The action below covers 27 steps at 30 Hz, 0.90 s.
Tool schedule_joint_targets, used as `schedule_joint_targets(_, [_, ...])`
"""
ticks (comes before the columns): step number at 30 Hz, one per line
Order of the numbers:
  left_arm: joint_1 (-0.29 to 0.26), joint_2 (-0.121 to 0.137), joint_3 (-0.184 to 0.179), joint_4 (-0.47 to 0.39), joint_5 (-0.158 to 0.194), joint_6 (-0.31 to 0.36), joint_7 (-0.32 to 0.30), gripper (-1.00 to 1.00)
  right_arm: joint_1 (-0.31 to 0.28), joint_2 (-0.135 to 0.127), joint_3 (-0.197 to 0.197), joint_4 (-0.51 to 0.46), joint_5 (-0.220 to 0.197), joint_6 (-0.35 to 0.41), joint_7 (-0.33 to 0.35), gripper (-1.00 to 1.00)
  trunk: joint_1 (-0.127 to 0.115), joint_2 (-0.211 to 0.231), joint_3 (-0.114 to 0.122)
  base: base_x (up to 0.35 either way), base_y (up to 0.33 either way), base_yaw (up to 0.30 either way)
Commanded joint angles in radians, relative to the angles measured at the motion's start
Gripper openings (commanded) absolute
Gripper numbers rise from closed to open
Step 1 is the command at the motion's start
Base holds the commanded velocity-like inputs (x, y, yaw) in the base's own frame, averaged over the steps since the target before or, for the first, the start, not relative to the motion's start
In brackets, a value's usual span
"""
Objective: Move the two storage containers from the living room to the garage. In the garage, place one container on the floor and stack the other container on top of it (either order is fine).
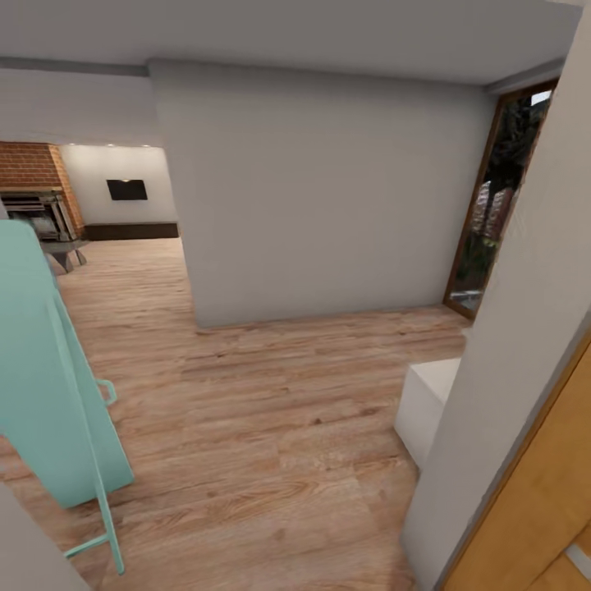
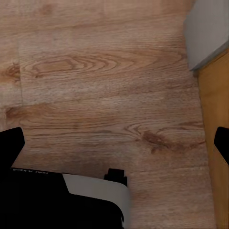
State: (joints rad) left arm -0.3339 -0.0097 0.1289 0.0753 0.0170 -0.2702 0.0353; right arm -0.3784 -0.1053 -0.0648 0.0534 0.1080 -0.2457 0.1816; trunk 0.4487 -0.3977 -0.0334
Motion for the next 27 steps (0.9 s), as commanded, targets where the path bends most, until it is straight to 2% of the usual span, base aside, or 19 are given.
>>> schedule_joint_targets(1, [-0.002,0.000,0.004,0.004,0.001,-0.007,0.002,1.00,-0.002,-0.001,-0.007,0.004,0.010,-0.007,0.001,1.00,0.001,-0.002,-0.002,0.326,0.000,0.001])
schedule_joint_targets(8, [-0.002,0.000,0.005,0.004,0.001,-0.008,0.002,1.00,-0.002,-0.001,-0.007,0.004,0.010,-0.007,0.001,1.00,0.001,-0.002,-0.002,0.326,0.000,0.031])
schedule_joint_targets(17, [-0.002,0.000,0.004,0.004,0.001,-0.009,0.002,1.00,-0.002,-0.001,-0.007,0.003,0.010,-0.007,0.001,1.00,0.001,-0.002,-0.002,0.326,0.000,0.170])
schedule_joint_targets(27, [-0.002,0.000,0.003,0.004,0.001,-0.011,0.002,1.00,-0.002,-0.001,-0.007,0.004,0.010,-0.007,0.001,1.00,0.001,-0.002,-0.002,0.326,0.000,0.027])
